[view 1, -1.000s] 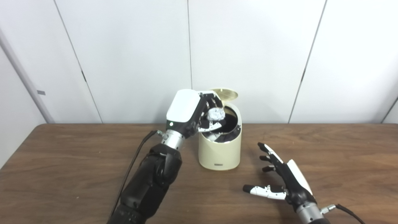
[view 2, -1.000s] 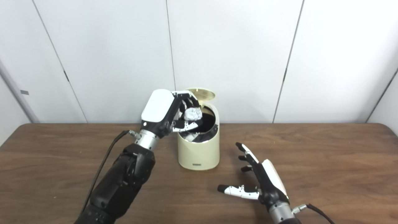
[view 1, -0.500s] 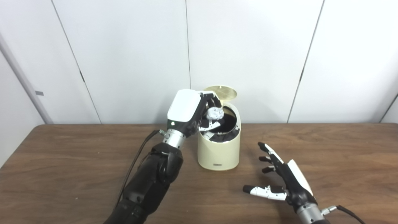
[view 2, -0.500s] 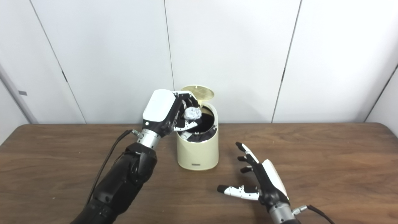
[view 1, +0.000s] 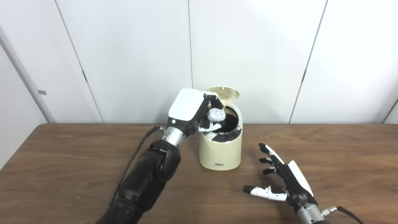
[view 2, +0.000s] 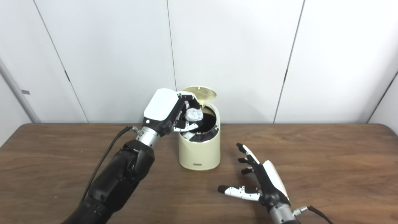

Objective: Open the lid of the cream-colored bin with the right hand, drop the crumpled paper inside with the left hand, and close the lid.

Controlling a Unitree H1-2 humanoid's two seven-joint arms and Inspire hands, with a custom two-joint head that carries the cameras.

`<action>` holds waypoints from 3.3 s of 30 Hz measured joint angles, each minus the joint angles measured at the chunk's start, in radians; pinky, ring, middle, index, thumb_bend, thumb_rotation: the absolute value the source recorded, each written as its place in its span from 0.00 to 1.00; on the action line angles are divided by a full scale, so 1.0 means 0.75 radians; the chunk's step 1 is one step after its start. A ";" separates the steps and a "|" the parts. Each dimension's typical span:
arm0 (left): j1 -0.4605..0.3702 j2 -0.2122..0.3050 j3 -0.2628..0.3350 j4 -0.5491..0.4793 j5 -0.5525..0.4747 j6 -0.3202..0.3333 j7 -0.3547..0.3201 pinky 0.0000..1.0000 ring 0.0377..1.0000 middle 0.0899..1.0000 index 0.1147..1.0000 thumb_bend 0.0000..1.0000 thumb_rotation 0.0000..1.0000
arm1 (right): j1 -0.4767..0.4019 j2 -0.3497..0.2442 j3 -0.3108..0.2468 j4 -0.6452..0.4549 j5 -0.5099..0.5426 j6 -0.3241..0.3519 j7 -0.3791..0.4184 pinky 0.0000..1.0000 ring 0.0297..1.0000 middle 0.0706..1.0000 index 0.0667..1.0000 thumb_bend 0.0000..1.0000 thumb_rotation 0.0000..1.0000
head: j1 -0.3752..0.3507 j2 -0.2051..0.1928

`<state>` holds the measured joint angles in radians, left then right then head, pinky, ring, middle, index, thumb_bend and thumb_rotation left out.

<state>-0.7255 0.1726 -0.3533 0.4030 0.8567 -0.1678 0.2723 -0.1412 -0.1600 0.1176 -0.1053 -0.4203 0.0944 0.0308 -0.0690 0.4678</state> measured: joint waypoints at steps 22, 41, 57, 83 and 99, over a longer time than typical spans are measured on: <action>0.004 0.003 0.010 -0.017 -0.037 -0.016 -0.026 0.39 0.45 0.46 0.46 0.62 0.05 | 0.009 0.000 0.000 -0.010 0.000 0.022 0.000 0.67 0.83 0.92 0.92 0.82 0.37 | -0.004 0.008; 0.593 -0.100 0.267 -0.502 -0.687 -0.020 -0.230 0.51 0.62 0.67 0.67 0.61 0.17 | -0.018 -0.029 -0.046 -0.025 -0.009 0.015 -0.016 0.61 0.79 0.89 0.88 0.70 0.33 | -0.004 0.000; 0.869 -0.124 0.390 -0.566 -0.844 -0.074 -0.227 0.59 0.70 0.76 0.81 0.62 0.31 | -0.306 -0.074 -0.036 -0.034 -0.050 0.031 0.008 0.75 0.86 0.90 0.90 0.76 0.49 | 0.004 0.002; 0.847 -0.143 0.383 -0.544 -0.792 -0.069 -0.230 0.59 0.68 0.74 0.79 0.64 0.31 | -0.685 -0.145 0.114 0.106 -0.186 0.145 0.192 0.76 0.90 0.88 0.87 0.78 0.52 | 0.018 -0.006; 0.850 -0.150 0.382 -0.552 -0.774 -0.056 -0.230 0.59 0.68 0.74 0.79 0.65 0.32 | -0.766 -0.202 0.226 0.195 -0.294 0.041 0.228 0.81 0.91 0.84 0.85 0.80 0.54 | 0.025 0.002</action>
<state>-0.0880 0.0598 -0.0670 -0.0108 0.2765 -0.2095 0.0996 -0.7155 -0.3118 0.2870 0.0410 -0.6406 0.1253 0.2018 -0.0506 0.4694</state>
